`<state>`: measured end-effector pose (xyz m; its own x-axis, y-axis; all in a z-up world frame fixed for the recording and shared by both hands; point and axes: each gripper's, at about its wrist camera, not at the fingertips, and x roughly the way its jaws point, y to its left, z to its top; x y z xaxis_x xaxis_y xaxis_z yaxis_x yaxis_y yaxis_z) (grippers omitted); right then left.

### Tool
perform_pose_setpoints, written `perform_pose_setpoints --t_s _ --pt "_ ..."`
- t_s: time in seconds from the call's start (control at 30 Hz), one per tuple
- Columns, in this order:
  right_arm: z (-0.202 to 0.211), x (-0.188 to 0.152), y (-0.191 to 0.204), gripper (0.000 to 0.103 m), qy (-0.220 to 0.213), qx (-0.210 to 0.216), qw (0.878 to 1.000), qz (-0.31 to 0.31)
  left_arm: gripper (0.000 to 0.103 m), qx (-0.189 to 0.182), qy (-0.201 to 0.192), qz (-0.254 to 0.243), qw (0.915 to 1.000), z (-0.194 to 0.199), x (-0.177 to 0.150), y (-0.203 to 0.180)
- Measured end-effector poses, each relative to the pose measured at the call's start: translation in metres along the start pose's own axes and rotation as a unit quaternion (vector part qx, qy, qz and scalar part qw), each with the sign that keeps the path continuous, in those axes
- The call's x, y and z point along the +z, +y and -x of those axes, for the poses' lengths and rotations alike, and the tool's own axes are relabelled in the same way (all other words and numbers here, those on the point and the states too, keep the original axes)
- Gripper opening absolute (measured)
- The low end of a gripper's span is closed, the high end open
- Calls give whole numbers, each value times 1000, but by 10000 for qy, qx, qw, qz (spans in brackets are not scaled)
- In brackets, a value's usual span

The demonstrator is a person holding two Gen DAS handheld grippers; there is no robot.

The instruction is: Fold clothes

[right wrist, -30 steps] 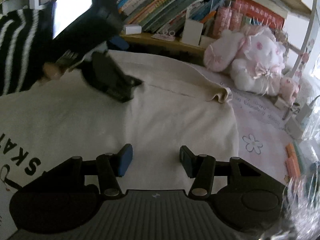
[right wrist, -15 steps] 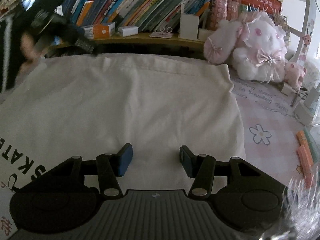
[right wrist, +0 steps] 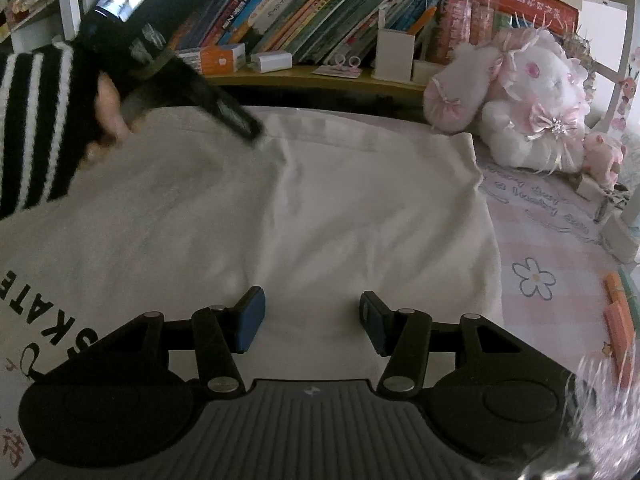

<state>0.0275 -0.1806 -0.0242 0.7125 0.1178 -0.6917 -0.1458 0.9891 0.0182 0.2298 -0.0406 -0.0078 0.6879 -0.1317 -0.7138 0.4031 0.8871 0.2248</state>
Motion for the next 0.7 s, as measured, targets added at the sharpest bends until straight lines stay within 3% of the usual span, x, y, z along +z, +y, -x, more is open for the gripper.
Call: perform_pose_setpoints --t_s 0.13,0.27,0.47,0.7 --pt "-1 -1 1 54 -35 29 10000 19 80 112 9 953 9954 30 -27 51" --pt "-1 0 1 53 -11 18 10000 18 80 192 153 1521 9881 74 -88 78" --pt "-1 4 4 54 112 -6 9999 36 80 462 432 1938 9790 141 -176 91" --pt "17 -2 -2 55 467 67 9987 -184 80 428 447 2304 9711 186 -220 99"
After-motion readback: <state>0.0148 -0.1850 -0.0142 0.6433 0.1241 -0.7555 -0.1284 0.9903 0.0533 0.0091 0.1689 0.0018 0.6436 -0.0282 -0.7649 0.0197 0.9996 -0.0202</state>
